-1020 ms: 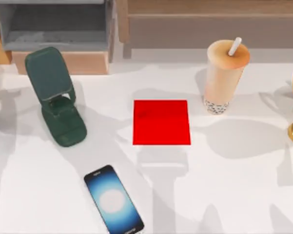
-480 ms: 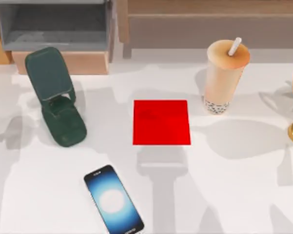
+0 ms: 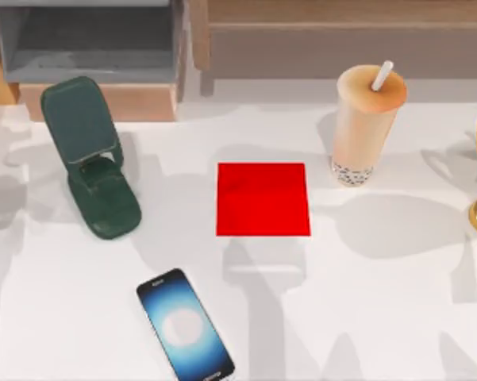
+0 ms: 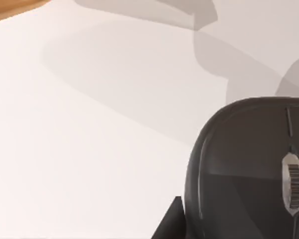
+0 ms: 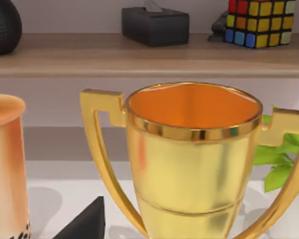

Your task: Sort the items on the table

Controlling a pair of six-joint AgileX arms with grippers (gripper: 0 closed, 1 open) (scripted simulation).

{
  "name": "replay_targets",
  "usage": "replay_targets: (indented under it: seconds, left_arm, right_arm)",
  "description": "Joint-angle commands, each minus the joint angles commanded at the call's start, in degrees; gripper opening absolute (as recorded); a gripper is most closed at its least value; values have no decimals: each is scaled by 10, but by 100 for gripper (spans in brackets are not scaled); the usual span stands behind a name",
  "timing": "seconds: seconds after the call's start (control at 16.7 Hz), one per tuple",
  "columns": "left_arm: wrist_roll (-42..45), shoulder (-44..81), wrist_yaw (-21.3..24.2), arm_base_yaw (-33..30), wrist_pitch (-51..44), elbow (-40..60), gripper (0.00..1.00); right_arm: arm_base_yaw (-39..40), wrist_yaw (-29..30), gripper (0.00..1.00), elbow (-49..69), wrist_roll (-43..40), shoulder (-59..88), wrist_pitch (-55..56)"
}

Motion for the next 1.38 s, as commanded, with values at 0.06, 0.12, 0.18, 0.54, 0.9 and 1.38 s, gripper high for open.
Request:
replay_targets:
  seconds: [0.06, 0.12, 0.18, 0.54, 0.9, 1.38]
  left_arm:
    - [2, -2, 0, -3, -1, -2, 0]
    - [2, -2, 0, -3, -1, -1, 0]
    - [4, -6, 0, -9, -4, 6, 0]
    - [-19, -34, 0, -148, -37, 158, 0]
    - [-192, 77, -7, -365, -65, 312, 0]
    - [-383, 277, -2, -521, -61, 336, 0]
  right_arm:
    - [0, 0, 100, 0, 0, 0, 0]
    - [0, 0, 100, 0, 0, 0, 0]
    - [0, 0, 100, 0, 0, 0, 0]
    - [0, 0, 100, 0, 0, 0, 0]
    - [0, 0, 100, 0, 0, 0, 0]
    - [0, 0, 100, 0, 0, 0, 0]
